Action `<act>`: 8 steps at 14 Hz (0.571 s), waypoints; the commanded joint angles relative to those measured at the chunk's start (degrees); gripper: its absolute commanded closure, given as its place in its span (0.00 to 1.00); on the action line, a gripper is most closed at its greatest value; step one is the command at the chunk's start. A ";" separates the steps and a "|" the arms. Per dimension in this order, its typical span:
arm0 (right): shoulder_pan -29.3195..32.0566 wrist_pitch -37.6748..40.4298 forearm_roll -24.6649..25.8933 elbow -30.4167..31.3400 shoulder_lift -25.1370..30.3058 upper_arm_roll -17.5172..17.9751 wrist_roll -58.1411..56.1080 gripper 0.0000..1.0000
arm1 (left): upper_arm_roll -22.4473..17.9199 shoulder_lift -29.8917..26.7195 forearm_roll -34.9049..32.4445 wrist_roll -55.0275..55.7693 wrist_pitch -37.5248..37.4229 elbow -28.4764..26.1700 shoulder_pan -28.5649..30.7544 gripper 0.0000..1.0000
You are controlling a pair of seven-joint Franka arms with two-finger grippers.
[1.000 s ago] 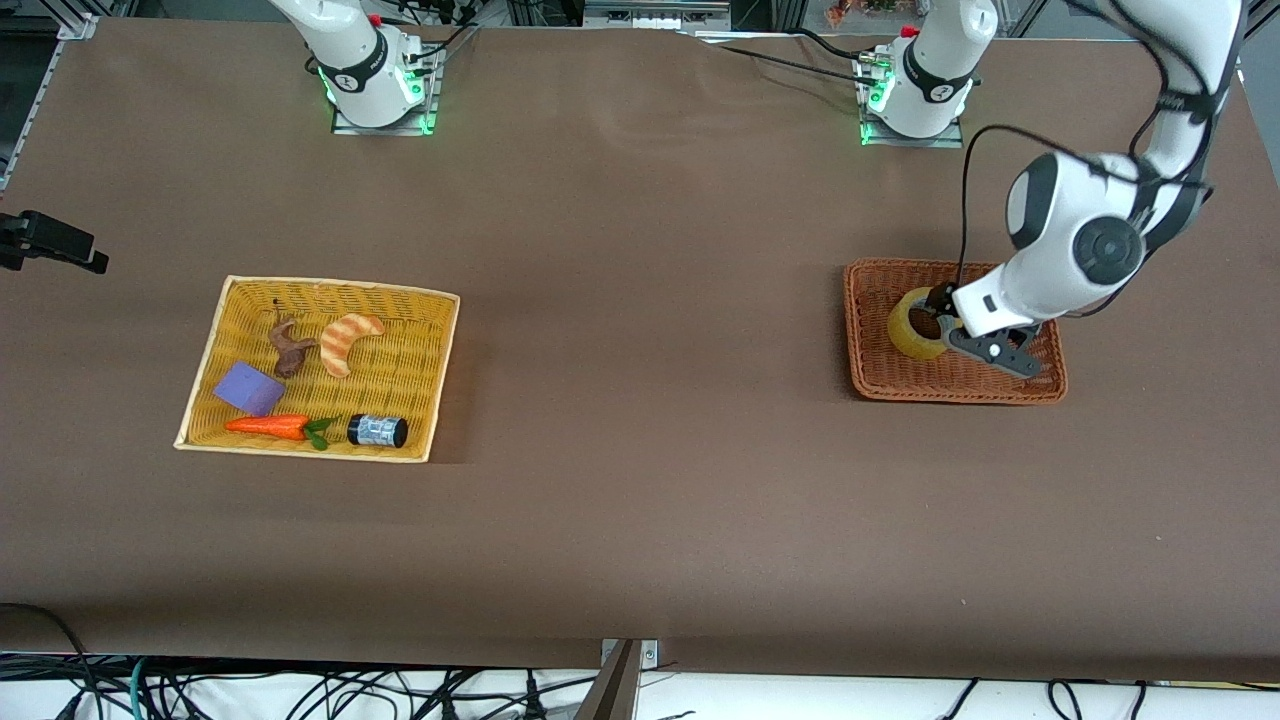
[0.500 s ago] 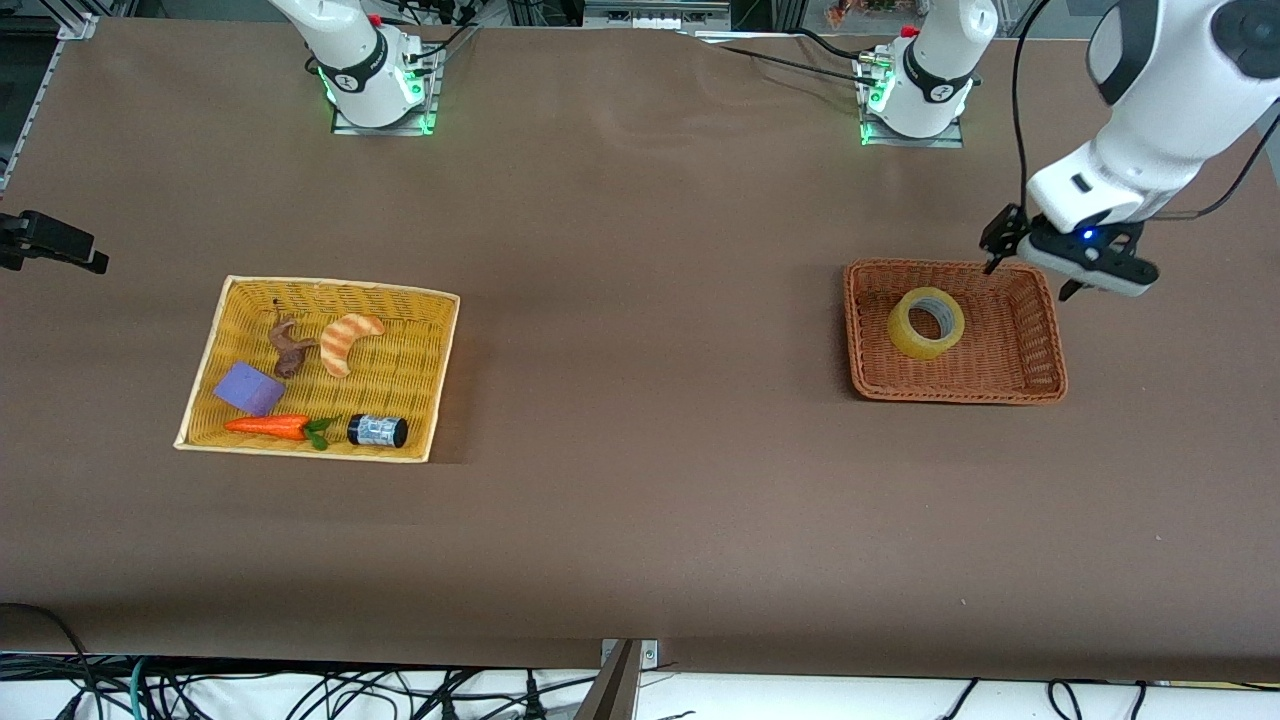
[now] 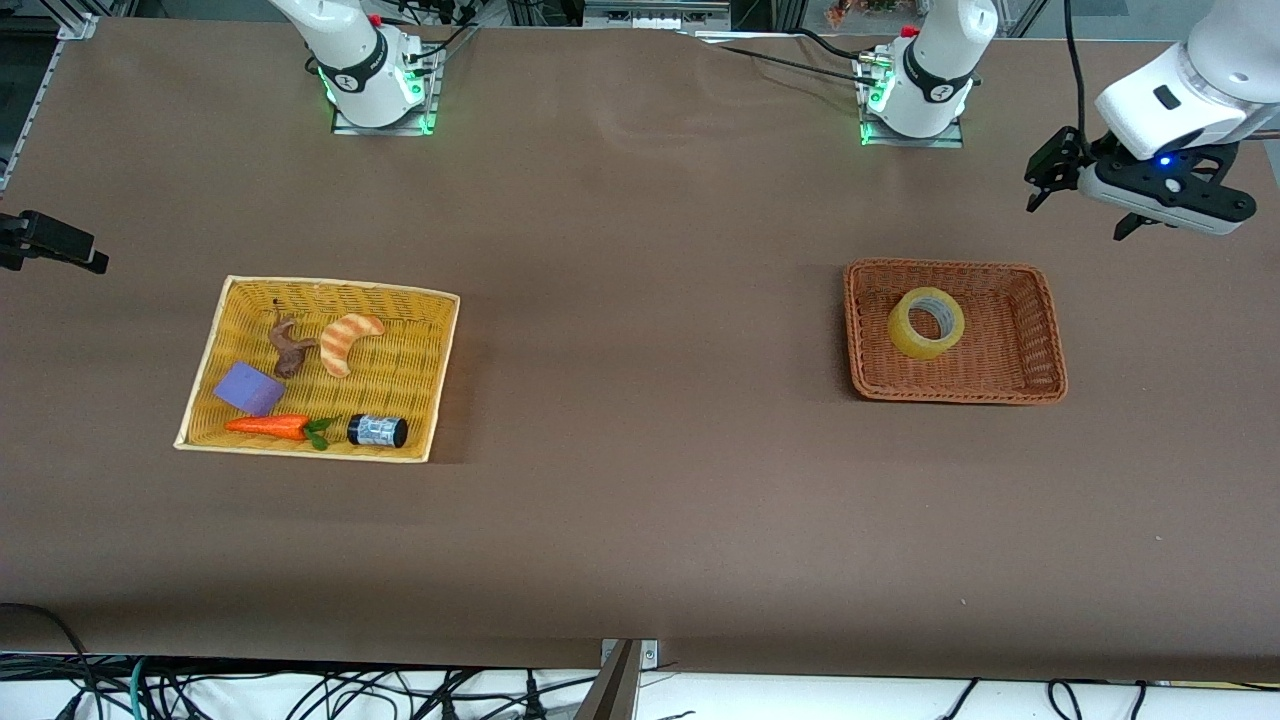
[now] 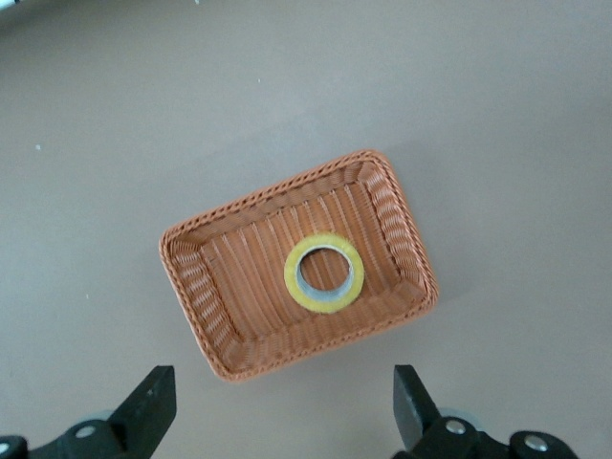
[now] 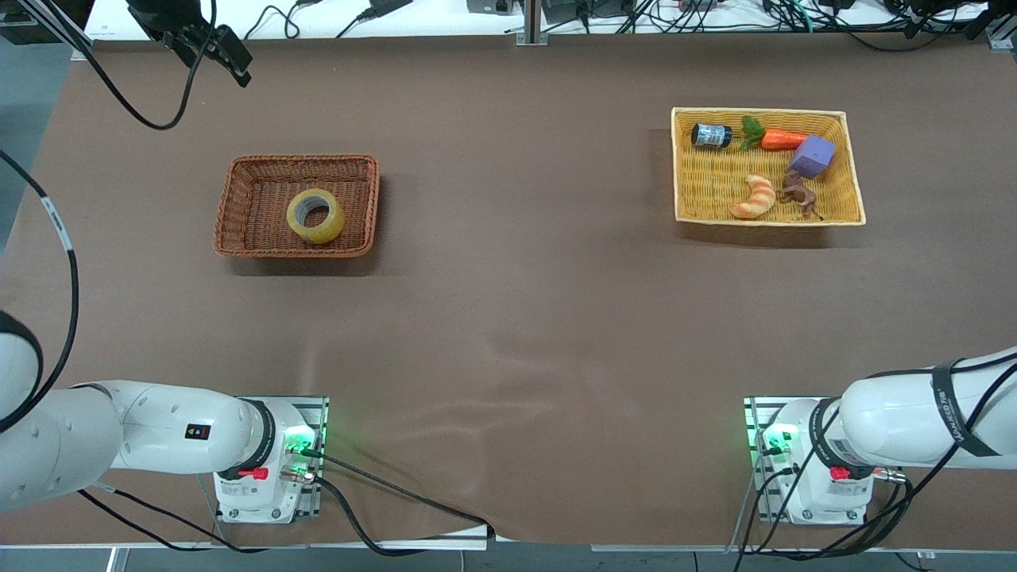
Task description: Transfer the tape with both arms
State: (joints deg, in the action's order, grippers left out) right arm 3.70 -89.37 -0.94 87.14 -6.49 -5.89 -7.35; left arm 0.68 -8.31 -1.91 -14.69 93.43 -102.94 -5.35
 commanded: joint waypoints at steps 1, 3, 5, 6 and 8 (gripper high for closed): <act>0.08 0.60 0.41 -1.27 -0.45 0.09 -0.38 0.00 | -0.15 9.10 1.39 3.34 -6.59 13.10 0.08 0.00; 0.08 0.60 0.41 -1.27 -0.45 0.09 -0.38 0.00 | 0.20 8.05 1.56 5.45 -6.77 13.38 0.08 0.00; -0.01 0.60 0.41 -1.27 -0.45 0.09 -0.38 0.00 | 0.29 7.96 4.44 11.76 -6.60 12.59 0.16 0.00; -0.01 0.60 0.41 -1.27 -0.45 0.09 -0.38 0.00 | 0.20 7.87 5.25 14.06 -6.51 12.33 0.25 0.00; 0.08 0.60 0.32 -1.27 -0.45 0.09 -0.38 0.00 | 0.20 8.05 5.25 14.34 -6.51 12.24 0.25 0.00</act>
State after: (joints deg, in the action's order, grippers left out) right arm 3.70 -89.37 -0.93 87.14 -6.49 -5.89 -7.35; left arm 0.76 -0.56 2.27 -2.15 88.13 -91.73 -5.32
